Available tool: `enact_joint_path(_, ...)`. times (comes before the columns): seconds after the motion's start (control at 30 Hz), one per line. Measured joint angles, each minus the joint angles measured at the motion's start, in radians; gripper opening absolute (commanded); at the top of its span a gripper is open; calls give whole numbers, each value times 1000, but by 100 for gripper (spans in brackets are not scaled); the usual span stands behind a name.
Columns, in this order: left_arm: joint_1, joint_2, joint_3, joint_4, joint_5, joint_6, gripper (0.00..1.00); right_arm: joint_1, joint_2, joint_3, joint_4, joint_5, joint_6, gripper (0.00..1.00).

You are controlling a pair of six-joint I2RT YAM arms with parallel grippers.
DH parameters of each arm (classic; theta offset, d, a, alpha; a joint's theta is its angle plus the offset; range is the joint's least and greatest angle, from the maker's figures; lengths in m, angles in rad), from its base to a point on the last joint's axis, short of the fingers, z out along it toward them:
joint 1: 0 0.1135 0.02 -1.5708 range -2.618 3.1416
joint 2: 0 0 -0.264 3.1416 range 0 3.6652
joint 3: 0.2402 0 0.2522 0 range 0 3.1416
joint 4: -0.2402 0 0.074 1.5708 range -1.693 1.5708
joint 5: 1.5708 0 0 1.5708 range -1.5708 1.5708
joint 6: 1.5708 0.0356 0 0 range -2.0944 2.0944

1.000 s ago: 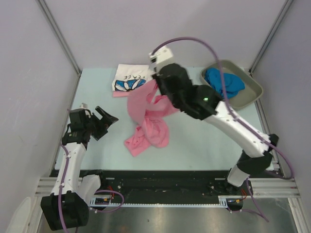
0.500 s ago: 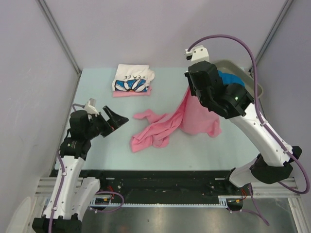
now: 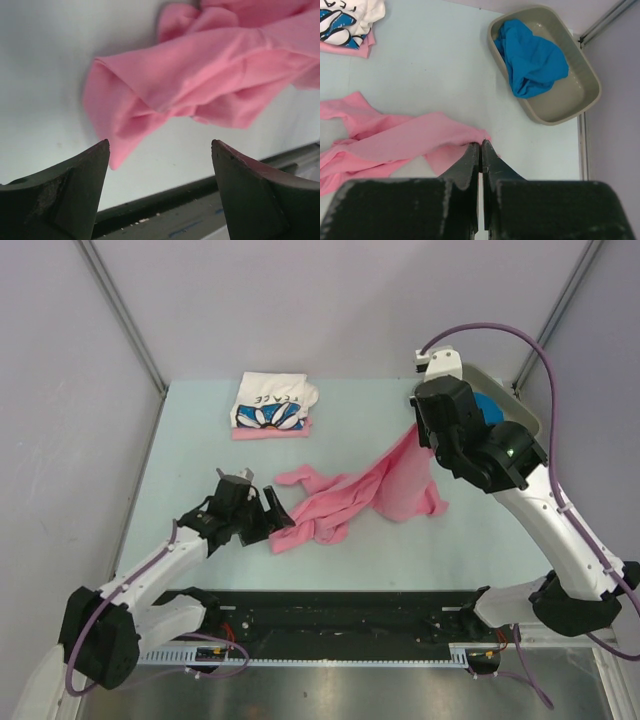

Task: Fold and stack the t-shirts
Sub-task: Flatten the tshirt out

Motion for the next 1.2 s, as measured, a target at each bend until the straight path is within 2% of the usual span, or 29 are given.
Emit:
enact_joint_path(0.23, -3, 100, -8, 52, -141, 10, 86, -42, -56, -95, 48, -59, -2, 0)
enact_joint_path(0.47, -31, 201, 8, 86, -188, 17, 81, -92, -71, -166, 80, -109, -11, 0)
enact_joint_path(0.6, -87, 163, -7, 70, -203, -2, 80, -126, -87, -180, 93, -132, -14, 0)
enact_joint_path(0.9, -130, -134, -137, -25, -237, -79, 78, -129, -93, -184, 109, -166, -14, 0)
enact_joint_path(1.03, -130, -84, -152, -23, -244, -87, 75, -129, -93, -185, 110, -177, -11, 0)
enact_joint_path(1.13, -131, -1, -154, -5, -248, -87, 69, -129, -93, -185, 110, -187, -10, 0)
enact_joint_path(1.2, -132, 32, -154, 8, -256, -89, 60, -129, -93, -185, 110, -190, -10, 0)
